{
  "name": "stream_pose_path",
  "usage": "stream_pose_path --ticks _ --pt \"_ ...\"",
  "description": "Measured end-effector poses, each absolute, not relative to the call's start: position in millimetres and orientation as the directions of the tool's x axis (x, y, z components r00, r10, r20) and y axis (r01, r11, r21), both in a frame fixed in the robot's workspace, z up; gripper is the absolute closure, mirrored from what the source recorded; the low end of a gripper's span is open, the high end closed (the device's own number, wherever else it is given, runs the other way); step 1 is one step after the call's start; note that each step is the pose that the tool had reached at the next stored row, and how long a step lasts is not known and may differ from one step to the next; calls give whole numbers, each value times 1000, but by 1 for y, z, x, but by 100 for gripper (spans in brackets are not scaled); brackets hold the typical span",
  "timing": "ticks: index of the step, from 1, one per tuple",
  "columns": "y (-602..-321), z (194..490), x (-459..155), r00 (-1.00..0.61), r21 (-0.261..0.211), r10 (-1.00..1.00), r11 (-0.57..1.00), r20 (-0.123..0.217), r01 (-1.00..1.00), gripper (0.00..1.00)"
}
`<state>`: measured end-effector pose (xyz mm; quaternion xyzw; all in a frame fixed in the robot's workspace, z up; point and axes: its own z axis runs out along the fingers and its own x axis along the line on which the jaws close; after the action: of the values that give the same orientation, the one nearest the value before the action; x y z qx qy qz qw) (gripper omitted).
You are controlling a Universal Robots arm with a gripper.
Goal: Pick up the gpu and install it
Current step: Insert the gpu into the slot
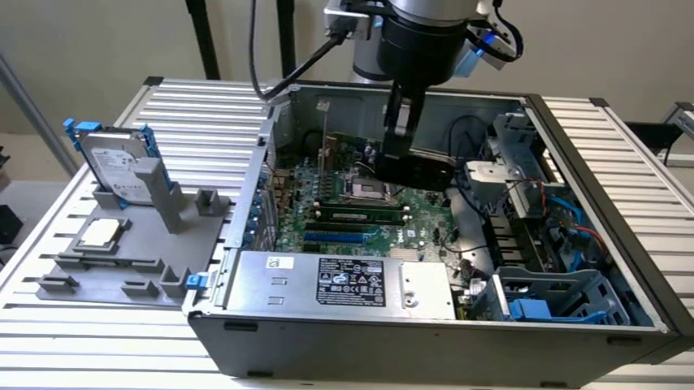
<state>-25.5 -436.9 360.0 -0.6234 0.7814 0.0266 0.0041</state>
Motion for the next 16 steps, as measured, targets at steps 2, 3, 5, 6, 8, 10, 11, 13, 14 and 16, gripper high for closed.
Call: stream_pose_path --ticks 2,3,5,6,8,10,11,13,14,16 --pt "-437 358 -26 -208 29 -977 207 -41 -978 72" --pt "-437 357 -27 -203 24 -978 202 -42 -979 72" --pt "-437 355 -32 -200 15 -979 200 -44 -980 72" --pt "-437 355 -34 -200 10 -979 200 -45 -980 72" --pt "-437 353 -40 -200 0 -979 200 -47 -980 72" --pt "-437 351 -47 -199 -8 -979 199 -49 -980 72" --pt "-437 350 -50 -198 -12 -979 199 -49 -980 72" --pt "-437 348 -55 -197 -19 -979 198 -51 -980 72" --pt "-437 346 -58 -196 -22 -979 198 -51 -980 72" --pt "-437 344 -63 -194 -29 -980 196 -53 -980 72"
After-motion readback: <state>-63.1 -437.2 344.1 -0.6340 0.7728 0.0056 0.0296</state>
